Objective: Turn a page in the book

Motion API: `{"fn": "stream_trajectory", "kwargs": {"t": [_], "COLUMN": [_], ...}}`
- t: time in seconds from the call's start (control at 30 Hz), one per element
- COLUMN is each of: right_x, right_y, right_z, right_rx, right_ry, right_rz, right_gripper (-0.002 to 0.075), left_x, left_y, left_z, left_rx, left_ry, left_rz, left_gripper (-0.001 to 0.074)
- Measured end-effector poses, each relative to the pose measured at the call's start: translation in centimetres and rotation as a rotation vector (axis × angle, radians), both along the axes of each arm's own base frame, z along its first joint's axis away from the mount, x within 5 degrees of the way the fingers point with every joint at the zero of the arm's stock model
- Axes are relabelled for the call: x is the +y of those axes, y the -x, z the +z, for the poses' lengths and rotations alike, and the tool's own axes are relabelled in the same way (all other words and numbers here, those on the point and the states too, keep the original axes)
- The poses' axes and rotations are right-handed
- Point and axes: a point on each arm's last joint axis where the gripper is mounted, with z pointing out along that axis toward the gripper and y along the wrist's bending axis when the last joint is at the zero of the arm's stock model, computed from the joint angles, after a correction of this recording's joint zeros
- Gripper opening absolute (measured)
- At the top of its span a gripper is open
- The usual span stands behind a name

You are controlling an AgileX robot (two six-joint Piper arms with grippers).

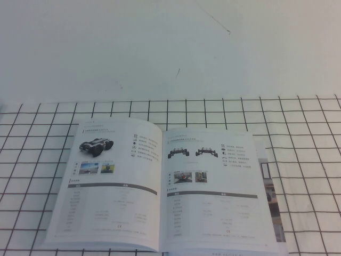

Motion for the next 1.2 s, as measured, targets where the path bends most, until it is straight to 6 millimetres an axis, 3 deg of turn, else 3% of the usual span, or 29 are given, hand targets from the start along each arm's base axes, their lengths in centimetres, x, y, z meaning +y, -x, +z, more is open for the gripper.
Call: {"fn": "stream_trajectory", "kwargs": {"t": [0.13,0.3,0.47,0.8,0.93,1.2], "right_x": [0.2,-0.2,-0.5,-0.2,-0.1,-0.8], "right_y": [2.0,4.2,4.8,0.4,-2.1,-5.4], "right_z": [3.5,6.6,8.5,10.0,8.7,5.7], "right_rx": [-0.064,-0.086,0.007,0.483,0.714,1.137], "right_ry": [0.085,0.1,0.108,0.302,0.348,0.28], "right_rz": [-0.039,-0.063,-0.075,-0.187,-0.19,-0.232], "right_gripper": [0.0001,0.0001,0.0001,0.0001,0.0001,0.0001], "left_x": [-0.8,-1.3,-1.4,-2.2,-2.6,-3.3], "left_y": [1.5,2.9,0.3,-8.2,-11.1,-13.7], "left_z": [4.0,7.6,8.9,7.4,5.7,2.2], "left_rx": [-0.024,0.039,0.278,0.838,1.085,1.429], "left_ry": [-0.145,-0.273,-0.292,-0.352,-0.353,-0.303], "left_rz": [0.024,0.077,0.048,-0.078,-0.127,-0.238], "left_gripper": [-0.0003,-0.0003,-0.0003,-0.0003,-0.0003,-0.0003]}}
